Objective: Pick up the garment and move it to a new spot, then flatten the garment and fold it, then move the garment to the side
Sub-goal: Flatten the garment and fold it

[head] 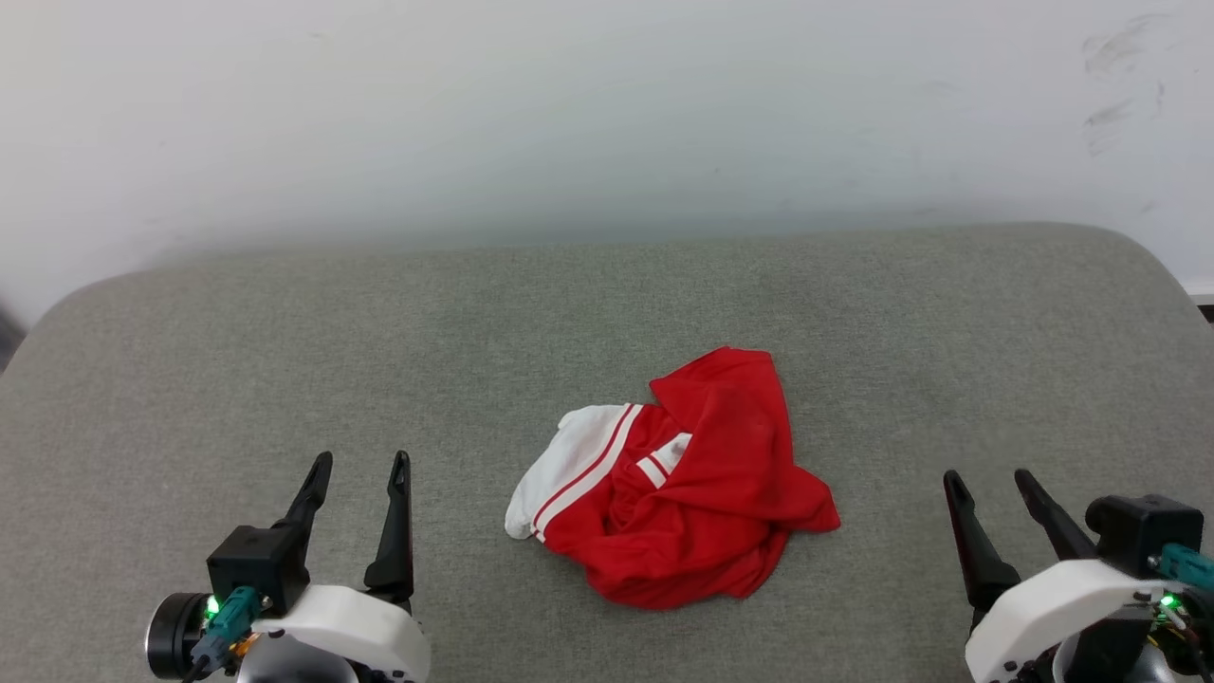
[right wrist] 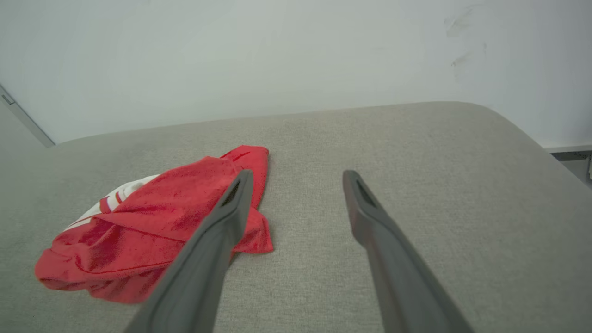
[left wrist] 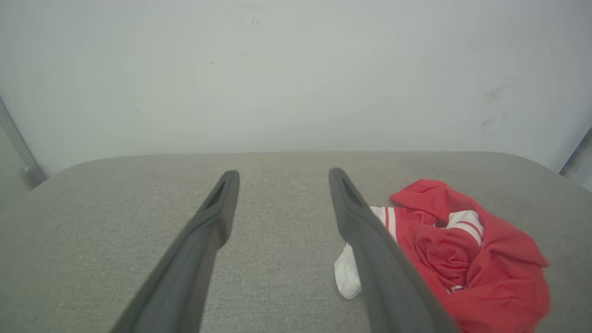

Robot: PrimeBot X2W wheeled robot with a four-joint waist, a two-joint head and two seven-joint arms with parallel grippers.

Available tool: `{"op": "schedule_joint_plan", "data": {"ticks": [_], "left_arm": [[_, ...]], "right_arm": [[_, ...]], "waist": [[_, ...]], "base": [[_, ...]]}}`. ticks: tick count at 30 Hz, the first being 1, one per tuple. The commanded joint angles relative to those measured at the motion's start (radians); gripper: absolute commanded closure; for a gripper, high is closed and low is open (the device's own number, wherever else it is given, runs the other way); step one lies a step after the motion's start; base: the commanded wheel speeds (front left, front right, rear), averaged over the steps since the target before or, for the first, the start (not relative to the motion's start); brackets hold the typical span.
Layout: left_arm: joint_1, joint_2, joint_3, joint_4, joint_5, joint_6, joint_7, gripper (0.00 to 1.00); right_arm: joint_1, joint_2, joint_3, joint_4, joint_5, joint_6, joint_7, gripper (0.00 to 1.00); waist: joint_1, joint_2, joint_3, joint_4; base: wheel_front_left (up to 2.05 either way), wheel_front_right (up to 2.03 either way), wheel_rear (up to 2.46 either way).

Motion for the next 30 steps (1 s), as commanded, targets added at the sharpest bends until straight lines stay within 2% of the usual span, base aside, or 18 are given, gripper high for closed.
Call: {"op": "schedule_joint_plan", "data": {"ticks": [1, 2, 5, 11, 18, 24, 25, 26, 30], "left_arm": [[-0.006, 0.0, -0.001, -0.005, 0.0, -0.001, 0.0, 0.0], [-0.021, -0.005, -0.007, -0.005, -0.002, -0.007, -0.004, 0.0], [-0.039, -0.012, -0.019, -0.005, 0.003, -0.008, -0.009, 0.0], [-0.106, -0.026, -0.046, -0.011, 0.013, -0.026, -0.022, 0.0], [-0.17, -0.042, -0.059, 0.01, 0.014, -0.04, -0.049, 0.0], [-0.198, -0.05, -0.062, 0.034, 0.01, -0.045, -0.067, 0.0], [-0.201, -0.05, -0.062, 0.039, 0.009, -0.044, -0.07, 0.0], [-0.2, -0.05, -0.06, 0.044, 0.008, -0.043, -0.072, 0.0], [-0.188, -0.044, -0.055, 0.058, 0.002, -0.037, -0.074, 0.0]], "right_arm": [[-0.023, 0.001, -0.017, 0.026, 0.0, 0.0, 0.042, 0.0], [-0.063, 0.002, -0.03, 0.076, 0.006, 0.0, 0.135, 0.0], [-0.141, -0.001, -0.037, 0.156, -0.001, 0.0, 0.281, 0.0], [-0.329, -0.076, 0.068, 0.306, 0.058, 0.0, 0.564, 0.0], [-0.469, -0.128, 0.174, 0.455, 0.099, 0.0, 0.656, 0.0], [-0.482, -0.127, 0.218, 0.614, 0.126, 0.0, 0.697, 0.0], [-0.476, -0.125, 0.221, 0.632, 0.137, 0.0, 0.697, 0.62], [-0.472, -0.123, 0.226, 0.648, 0.147, 0.0, 0.695, 1.0], [-0.494, -0.143, 0.251, 0.642, 0.166, 0.0, 0.664, 1.0]], "waist": [[0.0, 0.0, 0.005, 0.004], [0.0, 0.0, 0.009, 0.015], [0.0, 0.0, 0.021, 0.036], [0.0, 0.0, 0.103, 0.106], [0.0, 0.0, 0.191, 0.155], [0.0, 0.0, 0.218, 0.165], [0.0, 0.0, 0.218, 0.164], [0.0, 0.0, 0.215, 0.16], [0.0, 0.0, 0.194, 0.137]], "base": [[0.0, 0.0, 0.0], [0.0, 0.0, 0.0], [0.0, 0.0, 0.0], [0.0, 0.0, 0.0], [0.0, 0.0, 0.0], [0.0, 0.0, 0.0], [0.0, 0.0, 0.0], [0.0, 0.0, 0.0], [0.0, 0.0, 0.0]]}}
